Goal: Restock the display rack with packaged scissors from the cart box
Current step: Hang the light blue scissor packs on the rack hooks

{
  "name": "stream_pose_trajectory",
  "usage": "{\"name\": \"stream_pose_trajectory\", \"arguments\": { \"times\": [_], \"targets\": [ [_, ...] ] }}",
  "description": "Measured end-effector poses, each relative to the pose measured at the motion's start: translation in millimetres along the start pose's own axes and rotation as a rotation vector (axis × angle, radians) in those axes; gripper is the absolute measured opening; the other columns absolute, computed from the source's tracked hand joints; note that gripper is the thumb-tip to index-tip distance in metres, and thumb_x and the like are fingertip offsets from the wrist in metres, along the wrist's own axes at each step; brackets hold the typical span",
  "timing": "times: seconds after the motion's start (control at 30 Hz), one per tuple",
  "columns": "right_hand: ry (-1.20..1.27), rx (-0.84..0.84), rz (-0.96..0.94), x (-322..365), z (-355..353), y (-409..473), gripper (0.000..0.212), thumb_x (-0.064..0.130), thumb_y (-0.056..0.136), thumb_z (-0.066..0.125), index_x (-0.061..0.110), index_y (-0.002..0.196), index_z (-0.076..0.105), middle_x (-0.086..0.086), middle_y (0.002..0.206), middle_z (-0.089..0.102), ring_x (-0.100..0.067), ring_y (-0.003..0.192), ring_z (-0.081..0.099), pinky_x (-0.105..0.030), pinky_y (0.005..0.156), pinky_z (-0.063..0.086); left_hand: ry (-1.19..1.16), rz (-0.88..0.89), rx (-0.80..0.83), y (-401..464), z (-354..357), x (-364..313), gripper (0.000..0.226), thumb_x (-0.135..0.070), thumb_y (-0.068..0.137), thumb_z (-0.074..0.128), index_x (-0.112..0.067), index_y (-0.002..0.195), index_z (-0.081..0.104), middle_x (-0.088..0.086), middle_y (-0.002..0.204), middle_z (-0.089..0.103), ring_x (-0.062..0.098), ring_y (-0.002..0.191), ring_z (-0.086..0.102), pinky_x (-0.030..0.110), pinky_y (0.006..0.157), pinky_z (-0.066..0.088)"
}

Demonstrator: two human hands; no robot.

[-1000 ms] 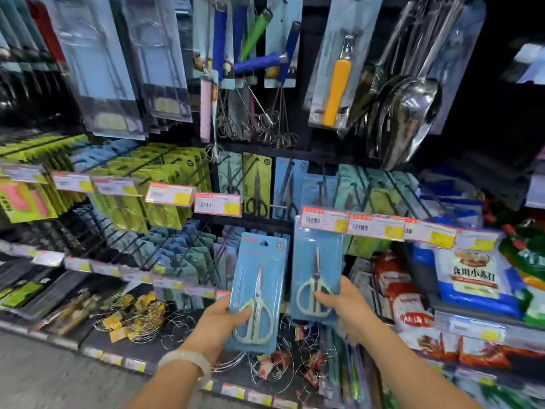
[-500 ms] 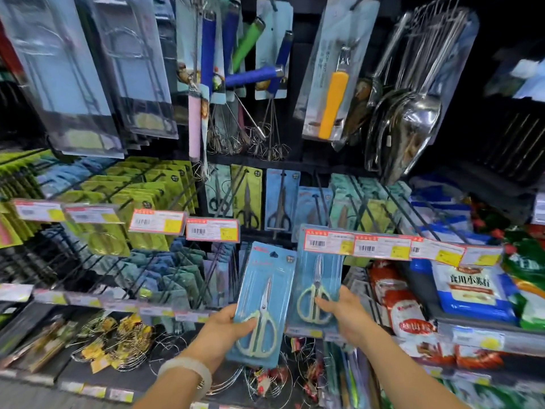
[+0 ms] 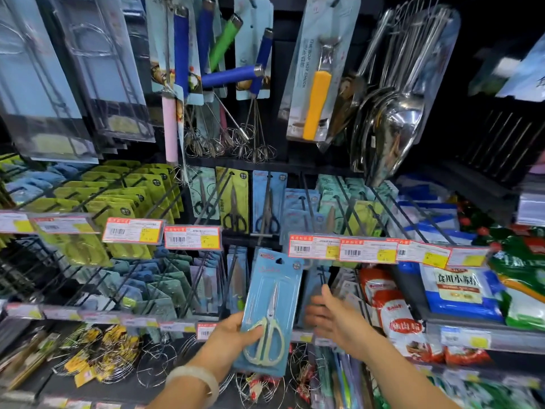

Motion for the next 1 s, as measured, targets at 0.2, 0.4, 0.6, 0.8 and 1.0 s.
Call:
{"name": "stream_pose_trajectory", "arguments": {
  "times": [0.2,0.4,0.6,0.8,1.0],
  "targets": [
    [-0.167,0.079,-0.059,-8.3,16.9,-22.9,0.031,0.019,0.083,0.068,0.01,0.11,0.055,-0.005,0.099,0.066,-0.014,0.08,0.065,-0.024,0.072,0.056,-0.063,-0.025,0.078,7.2,24.3,1.1,0.062,-0.018,0.065,0.079,-0.002,0.121,0.055,0.017,0.118,0.066,0.033,0.1,0.068,0.052,0.09,0.052],
    [-0.282,-0.065,-0.241,0.4,10.9,-31.0,0.012,0.005,0.085,0.064,0.013,0.089,0.056,-0.002,0.079,0.068,-0.018,0.075,0.062,-0.032,0.072,0.054,0.043,0.03,0.094,12.3,38.9,-2.7,0.023,-0.005,0.08,0.068,-0.008,0.103,0.066,0.006,0.096,0.075,0.025,0.094,0.071,0.044,0.089,0.054],
    [-0.307,-0.116,-0.296,19.6,4.8,-34.8,0.01,0.006,0.087,0.061,0.013,0.088,0.054,-0.007,0.084,0.066,-0.017,0.076,0.064,-0.029,0.072,0.057,0.104,0.108,0.054,16.9,48.2,-23.2,0.02,-0.004,0.083,0.067,-0.007,0.103,0.064,0.008,0.097,0.075,0.023,0.091,0.071,0.036,0.08,0.058],
    [-0.287,-0.175,-0.299,33.2,2.6,-33.5,0.007,0.009,0.092,0.055,0.014,0.096,0.054,-0.008,0.091,0.066,-0.014,0.074,0.063,-0.025,0.067,0.054,0.129,0.148,0.02,23.3,54.7,-38.0,0.013,-0.001,0.086,0.063,-0.009,0.096,0.061,0.012,0.101,0.071,0.028,0.096,0.069,0.043,0.089,0.055],
    [-0.266,-0.194,-0.27,28.0,0.7,-26.3,0.009,0.009,0.093,0.052,0.015,0.098,0.054,-0.009,0.092,0.065,-0.012,0.075,0.064,-0.017,0.061,0.053,0.149,0.123,0.001,30.2,58.5,-32.0,0.008,-0.004,0.087,0.063,-0.007,0.094,0.062,0.017,0.101,0.07,0.032,0.097,0.068,0.046,0.088,0.055]
  ]
}}
Point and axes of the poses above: each hand's wrist, its own y-axis towards the middle knuckle, its own z-axis out of the palm, x = y × z, the point moved 5 cm from there along y, towards the middle knuckle
